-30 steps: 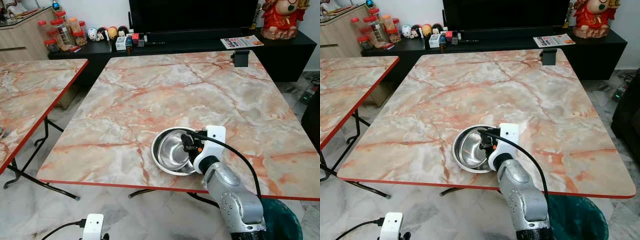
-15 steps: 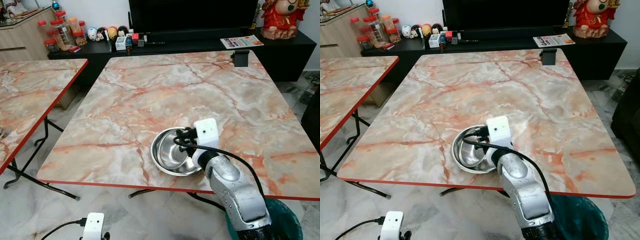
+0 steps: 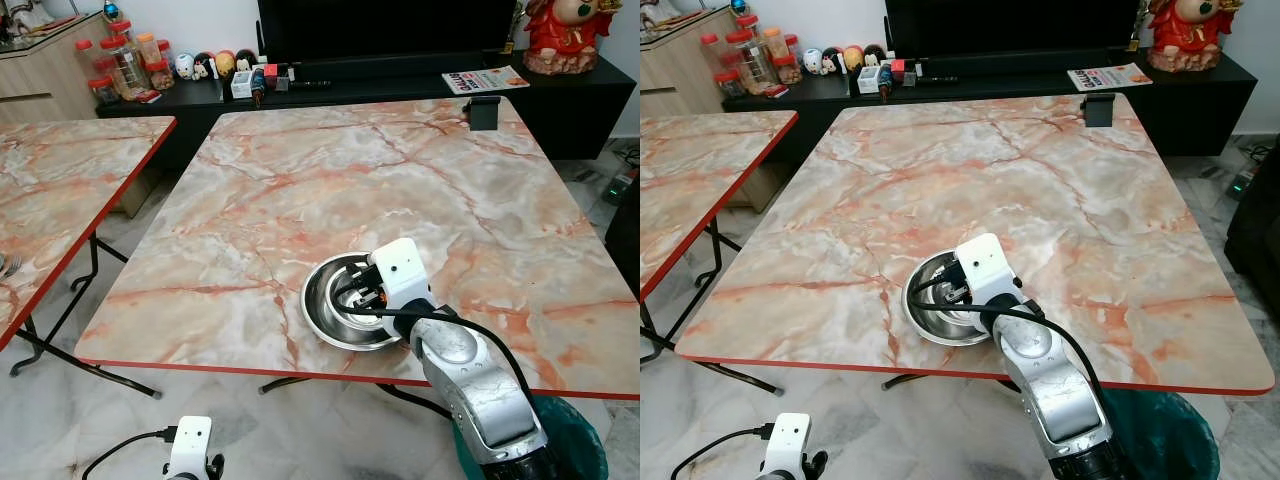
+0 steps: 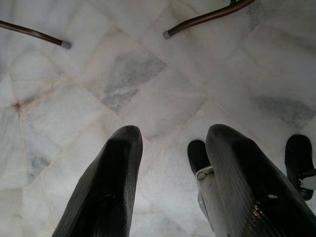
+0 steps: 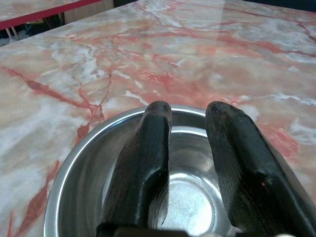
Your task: Setting the table
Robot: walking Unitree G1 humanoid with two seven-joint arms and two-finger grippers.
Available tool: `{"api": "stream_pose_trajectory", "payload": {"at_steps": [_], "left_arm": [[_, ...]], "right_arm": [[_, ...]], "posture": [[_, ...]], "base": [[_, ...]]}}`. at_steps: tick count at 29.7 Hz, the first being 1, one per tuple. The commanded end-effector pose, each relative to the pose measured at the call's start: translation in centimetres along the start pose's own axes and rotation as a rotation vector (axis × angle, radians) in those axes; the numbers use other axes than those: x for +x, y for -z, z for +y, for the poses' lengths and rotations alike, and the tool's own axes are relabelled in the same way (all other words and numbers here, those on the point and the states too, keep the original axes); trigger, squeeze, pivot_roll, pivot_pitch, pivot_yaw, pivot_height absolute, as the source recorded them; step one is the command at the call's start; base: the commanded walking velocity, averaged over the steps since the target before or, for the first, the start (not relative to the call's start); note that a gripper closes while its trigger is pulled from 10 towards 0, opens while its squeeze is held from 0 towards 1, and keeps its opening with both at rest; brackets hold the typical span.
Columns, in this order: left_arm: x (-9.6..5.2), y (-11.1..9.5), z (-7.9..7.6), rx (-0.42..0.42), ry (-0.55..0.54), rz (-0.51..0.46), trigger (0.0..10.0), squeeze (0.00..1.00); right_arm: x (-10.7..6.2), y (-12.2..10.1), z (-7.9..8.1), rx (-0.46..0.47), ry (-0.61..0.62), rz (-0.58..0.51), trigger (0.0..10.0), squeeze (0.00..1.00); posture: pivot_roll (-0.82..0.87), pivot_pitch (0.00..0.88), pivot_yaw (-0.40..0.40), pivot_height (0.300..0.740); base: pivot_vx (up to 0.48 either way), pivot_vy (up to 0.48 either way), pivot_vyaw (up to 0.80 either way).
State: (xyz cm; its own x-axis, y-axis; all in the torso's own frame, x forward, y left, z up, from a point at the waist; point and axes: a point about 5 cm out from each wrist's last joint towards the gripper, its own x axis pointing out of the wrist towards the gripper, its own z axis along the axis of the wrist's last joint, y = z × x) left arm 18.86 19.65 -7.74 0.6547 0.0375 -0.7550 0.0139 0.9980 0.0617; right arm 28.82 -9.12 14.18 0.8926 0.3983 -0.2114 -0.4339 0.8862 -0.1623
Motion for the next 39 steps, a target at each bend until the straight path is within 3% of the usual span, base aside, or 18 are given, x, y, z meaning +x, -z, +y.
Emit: {"api": "stream_pose_trajectory", "payload": {"at_steps": [1, 6, 7, 9, 12, 14, 18, 20, 29, 39], "left_arm": [[0.0, 0.0, 0.2, 0.009, 0.000, 0.004, 10.0, 0.00], [0.0, -0.2, 0.3, 0.000, -0.009, -0.017, 10.0, 0.00], [0.0, -0.3, 0.3, -0.012, -0.010, -0.031, 10.0, 0.00], [0.0, -0.6, 0.3, -0.022, -0.008, -0.049, 10.0, 0.00], [0.0, -0.7, 0.2, -0.028, -0.004, -0.061, 10.0, 0.00], [0.0, -0.7, 0.1, -0.025, 0.000, -0.059, 10.0, 0.00], [0.0, -0.5, -0.1, -0.009, 0.015, -0.042, 10.0, 0.00], [0.0, -0.5, 0.0, -0.013, 0.015, -0.044, 10.0, 0.00], [0.1, -0.7, -0.3, -0.060, 0.007, -0.060, 10.0, 0.00], [0.2, -1.2, -0.1, -0.065, 0.004, -0.071, 10.0, 0.00]], "right_arm": [[0.0, -0.7, 0.4, -0.008, -0.018, -0.031, 10.0, 0.00], [-0.1, -2.5, 0.0, 0.015, 0.060, -0.268, 10.0, 0.00], [-0.1, -1.8, -0.6, 0.042, 0.117, -0.293, 10.0, 0.00], [-0.2, -0.4, -1.1, 0.065, 0.177, -0.293, 10.0, 0.00], [-0.2, 0.6, -1.1, 0.058, 0.181, -0.290, 10.0, 0.00], [0.1, 2.6, -0.6, 0.078, 0.167, -0.286, 10.0, 0.00], [0.7, 5.0, 0.5, 0.000, 0.169, -0.217, 10.0, 0.00], [0.7, 4.9, 0.8, -0.038, 0.174, -0.247, 10.0, 0.00], [1.1, 1.8, -0.7, -0.008, 0.237, -0.466, 10.0, 0.00], [1.9, 1.8, -1.2, 0.060, 0.278, -0.455, 10.0, 0.00]], "posture": [[-0.12, 0.031, 0.117, 0.740], [-0.12, 0.029, 0.118, 0.740], [-0.12, 0.029, 0.117, 0.740], [-0.12, 0.025, 0.115, 0.740], [-0.12, 0.025, 0.116, 0.740], [-0.12, 0.023, 0.119, 0.740], [-0.12, 0.014, 0.127, 0.740], [-0.10, 0.012, 0.125, 0.740], [-0.11, 0.000, 0.096, 0.740], [-0.10, 0.000, 0.101, 0.740]], "base": [[0.000, 0.000, 0.00], [0.000, 0.000, 0.00], [0.000, 0.000, 0.00], [0.000, 0.000, 0.00], [0.000, 0.000, 0.00], [0.000, 0.000, 0.00], [0.000, 0.000, 0.00], [0.000, 0.000, 0.00], [0.000, 0.000, 0.00], [0.000, 0.248, -0.12]]}}
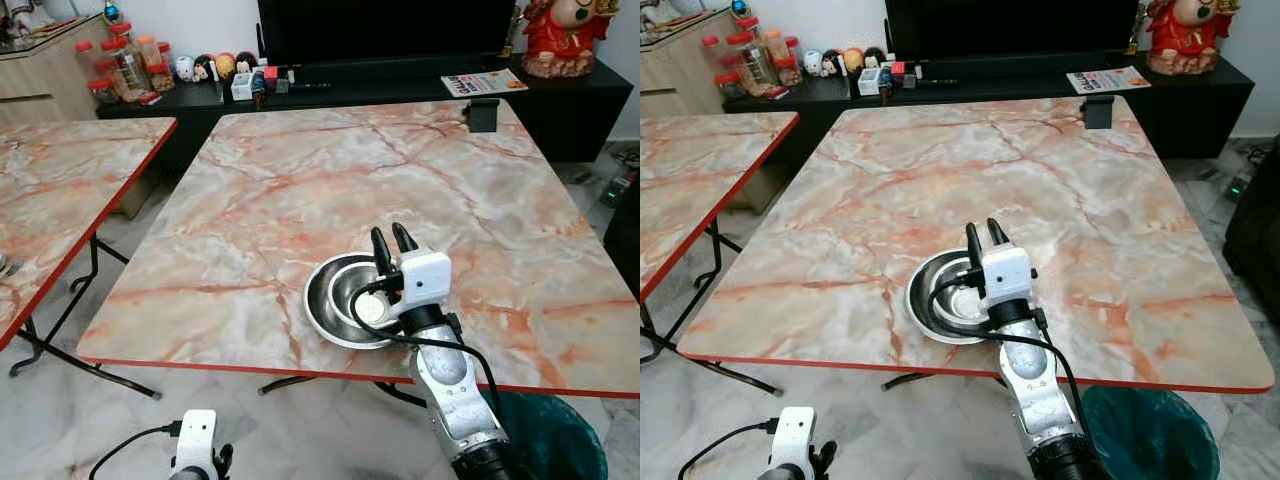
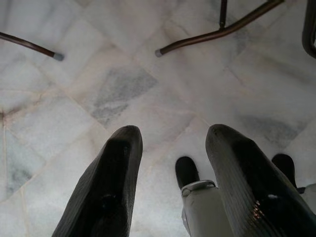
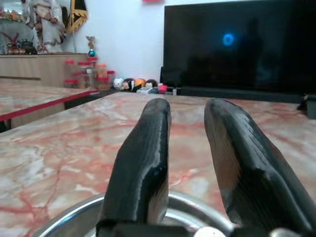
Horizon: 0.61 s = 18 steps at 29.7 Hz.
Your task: Setting the table
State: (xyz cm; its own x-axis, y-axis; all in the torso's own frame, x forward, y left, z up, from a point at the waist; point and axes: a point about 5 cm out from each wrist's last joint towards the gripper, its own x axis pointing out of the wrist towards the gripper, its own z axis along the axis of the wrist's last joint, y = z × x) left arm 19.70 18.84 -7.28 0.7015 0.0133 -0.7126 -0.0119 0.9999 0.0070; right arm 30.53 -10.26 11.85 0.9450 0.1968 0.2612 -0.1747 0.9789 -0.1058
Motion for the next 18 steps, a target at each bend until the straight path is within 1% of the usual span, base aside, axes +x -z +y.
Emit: {"api": "stream_pose_trajectory", "payload": {"at_steps": [1, 4, 7, 13, 18], "left_arm": [[0.00, -0.30, 0.71, -0.008, -0.020, -0.009, 10.0, 0.00], [0.01, -0.32, 0.71, -0.007, -0.021, -0.009, 10.0, 0.00], [0.02, -0.34, 0.68, -0.006, -0.021, -0.011, 10.0, 0.00], [-0.01, -0.21, 0.57, -0.008, -0.018, -0.008, 10.0, 0.00], [-0.06, -0.06, 0.50, -0.005, -0.016, -0.007, 10.0, 0.00]], "right_arm": [[0.50, -0.41, 0.32, 0.011, -0.005, -0.016, 10.0, 0.00], [0.48, -0.64, 0.34, 0.016, -0.014, -0.035, 10.0, 0.00], [0.50, -0.68, 0.25, 0.002, -0.008, -0.041, 10.0, 0.00], [0.60, -0.85, 0.52, 0.010, -0.016, -0.052, 10.0, 0.00], [0.35, -1.15, 0.32, 0.012, -0.011, -0.065, 10.0, 0.00]], "posture": [[-0.10, 0.000, 0.101, 0.740], [-0.11, 0.000, 0.102, 0.740], [-0.11, 0.000, 0.102, 0.740], [-0.11, 0.000, 0.103, 0.740], [-0.12, 0.000, 0.097, 0.740]], "base": [[0.000, 0.251, -0.76], [0.000, 0.264, -0.70], [0.000, 0.289, 0.00], [0.000, 0.288, 0.00], [0.000, 0.282, 0.00]]}}
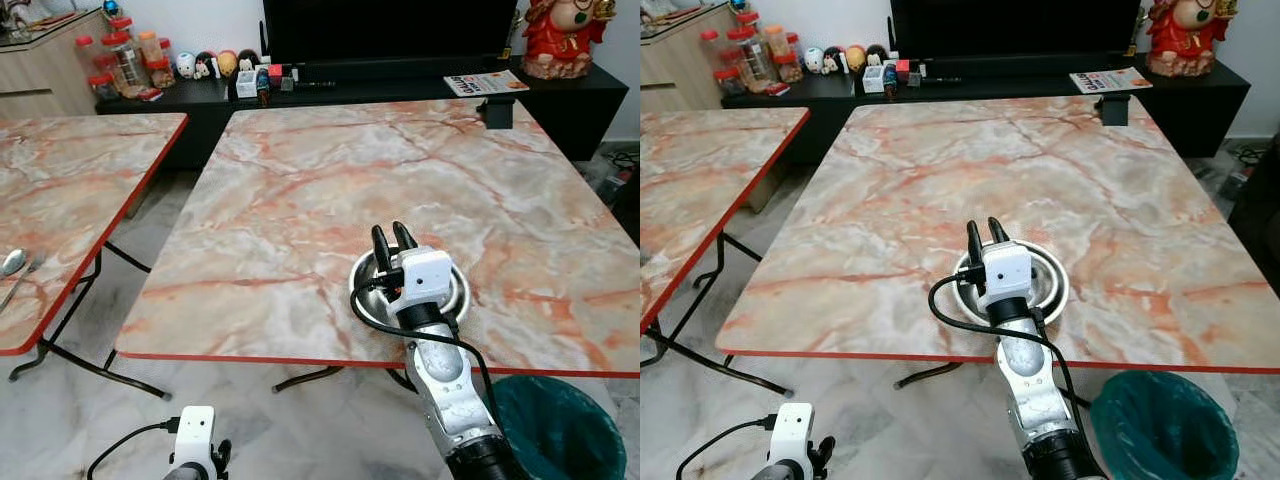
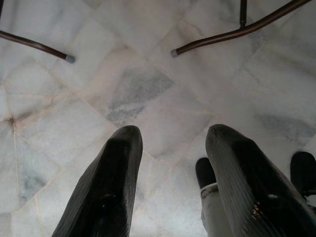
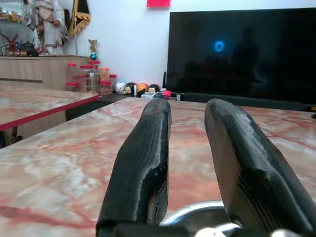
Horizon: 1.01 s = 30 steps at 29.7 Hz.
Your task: Setting the table
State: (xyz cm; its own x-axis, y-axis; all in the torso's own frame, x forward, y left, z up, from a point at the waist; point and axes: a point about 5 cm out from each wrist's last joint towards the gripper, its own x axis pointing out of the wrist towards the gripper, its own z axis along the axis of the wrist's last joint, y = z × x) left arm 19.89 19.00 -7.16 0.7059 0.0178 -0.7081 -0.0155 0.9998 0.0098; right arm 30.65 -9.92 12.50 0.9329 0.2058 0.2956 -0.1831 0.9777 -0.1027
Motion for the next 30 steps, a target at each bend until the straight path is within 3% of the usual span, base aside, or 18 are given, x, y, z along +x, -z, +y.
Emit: {"api": "stream_pose_trajectory", "payload": {"at_steps": [1, 30], "left_arm": [[-0.1, 0.2, 0.3, -0.004, -0.011, 0.000, 10.0, 0.00], [-0.3, 0.5, 0.8, 0.018, -0.008, 0.008, 10.0, 0.00]], "right_arm": [[0.0, -0.6, 0.0, 0.007, -0.002, -0.030, 10.0, 0.00], [-1.1, 0.3, 0.7, 0.047, -0.015, 0.007, 10.0, 0.00]], "posture": [[-0.12, 0.000, 0.096, 0.740], [-0.12, 0.000, 0.108, 0.740]], "base": [[0.000, 0.277, 0.00], [0.000, 0.292, 0.00]]}}
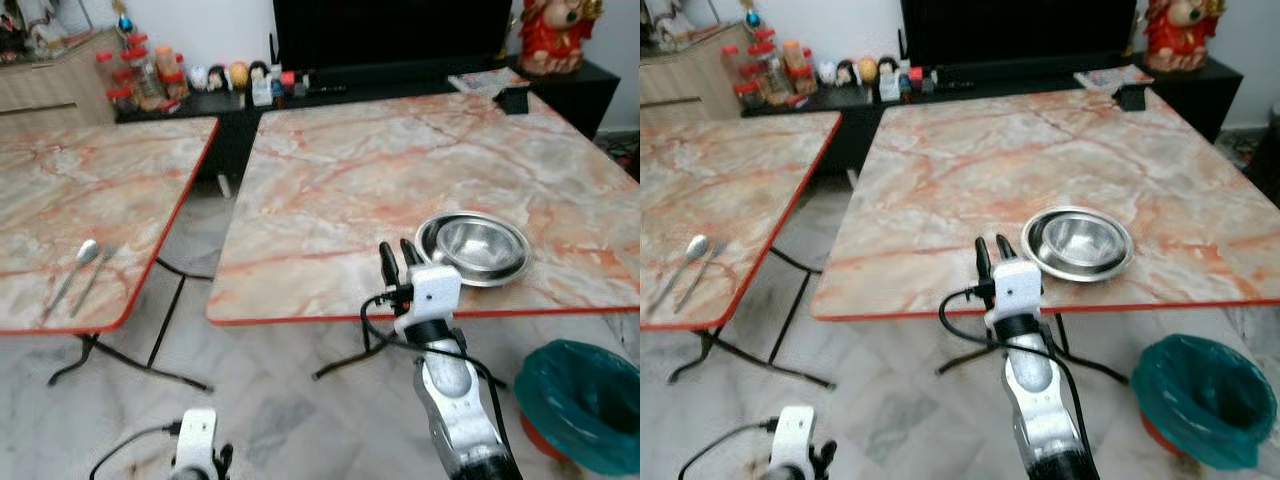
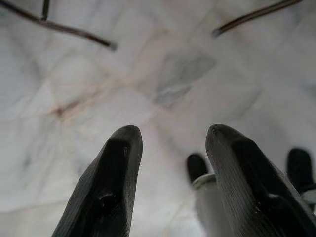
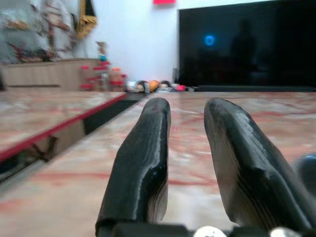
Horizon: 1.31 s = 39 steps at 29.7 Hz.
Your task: Setting the table
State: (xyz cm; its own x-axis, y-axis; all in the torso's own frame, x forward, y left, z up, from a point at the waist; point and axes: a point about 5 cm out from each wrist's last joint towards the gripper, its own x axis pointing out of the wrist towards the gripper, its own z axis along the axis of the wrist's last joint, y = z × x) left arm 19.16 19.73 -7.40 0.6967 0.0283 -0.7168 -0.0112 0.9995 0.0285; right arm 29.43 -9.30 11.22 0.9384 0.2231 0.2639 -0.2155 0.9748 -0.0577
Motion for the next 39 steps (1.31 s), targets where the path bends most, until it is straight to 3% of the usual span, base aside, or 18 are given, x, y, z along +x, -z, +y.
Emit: {"api": "stream_pose_trajectory", "payload": {"at_steps": [1, 11, 27, 32, 39], "left_arm": [[0.0, -0.2, 0.0, 0.003, 0.003, -0.005, 10.0, 0.00], [0.1, -0.3, 0.2, 0.001, -0.004, -0.009, 10.0, 0.00], [0.0, -0.1, 0.2, -0.020, -0.013, -0.006, 10.0, 0.00], [0.1, -0.1, -0.3, -0.022, -0.005, 0.004, 10.0, 0.00], [0.4, -0.8, -1.3, -0.007, 0.021, 0.000, 10.0, 0.00]], "right_arm": [[0.2, -0.5, -0.3, -0.005, 0.002, -0.025, 10.0, 0.00], [0.4, -0.3, -0.3, 0.025, 0.011, -0.017, 10.0, 0.00], [-2.0, 3.0, -1.5, 0.061, 0.057, 0.125, 10.0, 0.00], [-5.0, 6.4, -2.3, 0.029, 0.026, 0.273, 10.0, 0.00], [-6.8, 8.3, -3.0, 0.031, 0.024, 0.386, 10.0, 0.00]], "posture": [[-0.12, 0.000, 0.108, 0.740], [-0.11, 0.000, 0.104, 0.740], [-0.12, 0.000, 0.105, 0.740], [-0.15, 0.000, 0.097, 0.740], [-0.17, 0.000, 0.092, 0.740]], "base": [[0.000, 0.289, 0.00], [0.000, 0.291, 0.00], [0.000, 0.293, -0.16], [0.000, 0.295, -0.09], [0.000, 0.078, 0.00]]}}
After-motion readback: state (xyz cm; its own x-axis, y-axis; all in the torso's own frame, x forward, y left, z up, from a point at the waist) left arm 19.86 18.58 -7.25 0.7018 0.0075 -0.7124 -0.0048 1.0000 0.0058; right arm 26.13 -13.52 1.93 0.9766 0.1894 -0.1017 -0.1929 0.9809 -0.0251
